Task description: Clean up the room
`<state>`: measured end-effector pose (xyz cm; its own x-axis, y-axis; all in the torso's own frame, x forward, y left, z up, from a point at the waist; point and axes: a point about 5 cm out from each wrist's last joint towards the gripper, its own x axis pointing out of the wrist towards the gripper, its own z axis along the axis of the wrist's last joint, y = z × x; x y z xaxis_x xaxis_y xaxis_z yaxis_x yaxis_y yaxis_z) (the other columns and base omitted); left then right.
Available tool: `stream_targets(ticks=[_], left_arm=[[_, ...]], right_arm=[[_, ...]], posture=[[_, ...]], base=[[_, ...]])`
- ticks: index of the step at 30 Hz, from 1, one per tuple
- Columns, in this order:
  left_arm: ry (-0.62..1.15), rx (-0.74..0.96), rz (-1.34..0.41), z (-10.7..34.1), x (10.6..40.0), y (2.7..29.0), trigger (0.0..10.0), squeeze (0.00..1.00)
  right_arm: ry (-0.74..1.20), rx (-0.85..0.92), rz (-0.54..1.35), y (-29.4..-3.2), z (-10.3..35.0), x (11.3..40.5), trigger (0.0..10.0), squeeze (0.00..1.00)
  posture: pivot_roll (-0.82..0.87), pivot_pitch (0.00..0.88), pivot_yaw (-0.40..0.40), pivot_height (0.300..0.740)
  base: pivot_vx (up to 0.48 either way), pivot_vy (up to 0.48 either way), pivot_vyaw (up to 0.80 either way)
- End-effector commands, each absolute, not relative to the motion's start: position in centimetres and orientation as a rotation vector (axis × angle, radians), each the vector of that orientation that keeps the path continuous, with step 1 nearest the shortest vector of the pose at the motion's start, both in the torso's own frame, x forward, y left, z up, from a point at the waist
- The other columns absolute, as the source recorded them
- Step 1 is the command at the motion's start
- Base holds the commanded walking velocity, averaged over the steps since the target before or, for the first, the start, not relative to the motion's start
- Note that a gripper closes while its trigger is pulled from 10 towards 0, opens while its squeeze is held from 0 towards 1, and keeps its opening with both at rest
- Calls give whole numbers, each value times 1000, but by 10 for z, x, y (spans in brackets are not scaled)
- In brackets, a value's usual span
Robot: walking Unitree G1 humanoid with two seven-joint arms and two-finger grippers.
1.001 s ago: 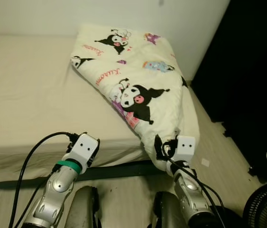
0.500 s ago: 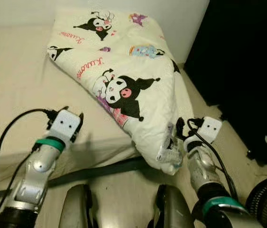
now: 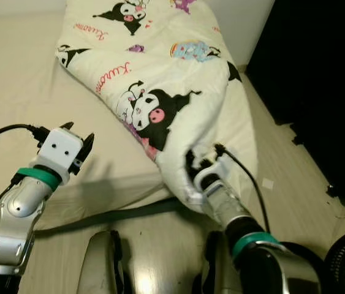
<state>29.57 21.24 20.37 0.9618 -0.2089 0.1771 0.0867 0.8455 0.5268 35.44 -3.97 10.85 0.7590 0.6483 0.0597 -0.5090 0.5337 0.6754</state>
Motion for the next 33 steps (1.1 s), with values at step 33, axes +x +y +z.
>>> stream_targets(ticks=[33], left_arm=[[-359,569,86,262,314,248,10000,0]], right_arm=[[160,449,493,-54,100,341,10000,0]], posture=[[169,159,4,561]], base=[[0,0,0]])
